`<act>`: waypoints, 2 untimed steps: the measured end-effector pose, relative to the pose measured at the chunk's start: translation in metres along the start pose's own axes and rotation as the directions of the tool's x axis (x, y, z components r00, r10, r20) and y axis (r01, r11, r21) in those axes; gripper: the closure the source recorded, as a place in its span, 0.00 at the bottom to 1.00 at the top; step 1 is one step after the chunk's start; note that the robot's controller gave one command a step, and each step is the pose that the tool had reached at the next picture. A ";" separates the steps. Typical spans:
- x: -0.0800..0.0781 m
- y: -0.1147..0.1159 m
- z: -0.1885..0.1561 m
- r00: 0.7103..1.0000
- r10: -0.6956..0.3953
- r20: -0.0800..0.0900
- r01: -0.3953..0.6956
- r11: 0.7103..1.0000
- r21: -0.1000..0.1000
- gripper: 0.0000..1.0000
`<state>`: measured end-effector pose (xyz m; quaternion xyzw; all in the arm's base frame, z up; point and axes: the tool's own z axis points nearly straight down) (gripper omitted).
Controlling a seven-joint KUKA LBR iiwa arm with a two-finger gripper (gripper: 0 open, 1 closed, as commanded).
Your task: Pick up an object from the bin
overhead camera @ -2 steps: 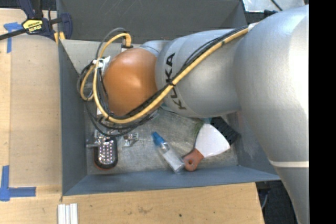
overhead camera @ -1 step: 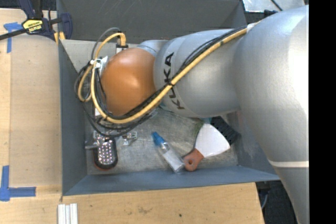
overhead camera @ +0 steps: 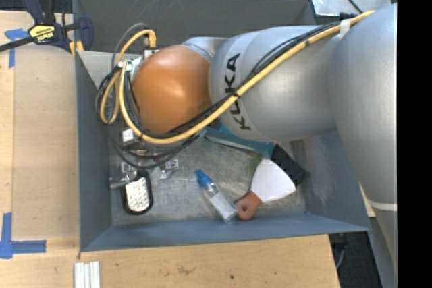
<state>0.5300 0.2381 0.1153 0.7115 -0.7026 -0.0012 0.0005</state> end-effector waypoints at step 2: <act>0.006 0.008 -0.087 1.000 -0.008 0.001 0.008 1.000 0.003 1.00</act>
Offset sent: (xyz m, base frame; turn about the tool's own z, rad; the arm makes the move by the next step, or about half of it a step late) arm -0.0082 -0.0057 0.0901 -0.0116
